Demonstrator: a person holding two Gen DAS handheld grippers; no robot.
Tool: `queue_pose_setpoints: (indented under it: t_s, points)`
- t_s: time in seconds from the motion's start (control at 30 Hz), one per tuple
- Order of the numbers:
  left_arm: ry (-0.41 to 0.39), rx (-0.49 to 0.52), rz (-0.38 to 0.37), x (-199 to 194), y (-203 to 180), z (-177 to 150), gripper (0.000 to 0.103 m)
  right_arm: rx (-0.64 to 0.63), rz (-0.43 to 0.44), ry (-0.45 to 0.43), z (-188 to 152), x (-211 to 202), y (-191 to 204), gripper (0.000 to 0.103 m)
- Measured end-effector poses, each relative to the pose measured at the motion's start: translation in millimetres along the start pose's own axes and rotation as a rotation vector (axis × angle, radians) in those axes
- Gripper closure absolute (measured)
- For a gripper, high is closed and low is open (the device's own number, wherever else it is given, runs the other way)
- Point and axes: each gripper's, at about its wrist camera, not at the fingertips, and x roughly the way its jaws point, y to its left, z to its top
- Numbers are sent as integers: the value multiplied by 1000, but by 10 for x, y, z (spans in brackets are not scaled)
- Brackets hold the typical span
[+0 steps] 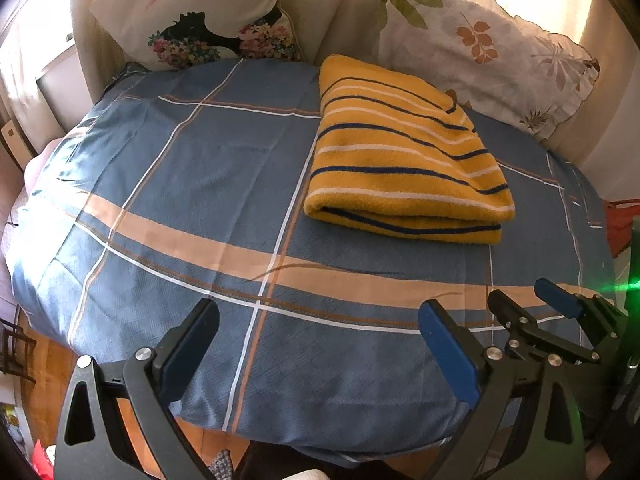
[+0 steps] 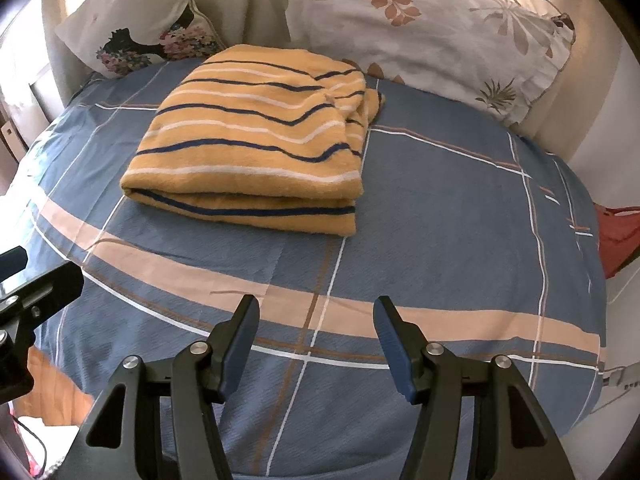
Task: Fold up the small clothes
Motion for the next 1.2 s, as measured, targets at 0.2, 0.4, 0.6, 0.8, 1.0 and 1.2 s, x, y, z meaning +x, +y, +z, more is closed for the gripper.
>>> queue_pose_setpoints:
  t_s: [0.2,0.4,0.6,0.8,1.0,1.2]
  points:
    - [0,-6,-7,-16,30,-3,3,-7,1,-7,-11,-29,28,39]
    - [1,-6,-13,-39,44,-22,3,-7,1,-15,-27,-55,18,39]
    - [13,-9,-21,-30,52,-54,3,-10,3,-19,-40,-76,19,39]
    - [15,-15,-25,-44,58,-80,3,-10,5,-26,-50,-101,12,39]
    - [13,-27,-31,-65,70,-106,3,-16,7,-34,-73,-131,46,39]
    - [0,-34,-27,-100,81,-120,3,-22,12,-42,-90,-163,76,39]
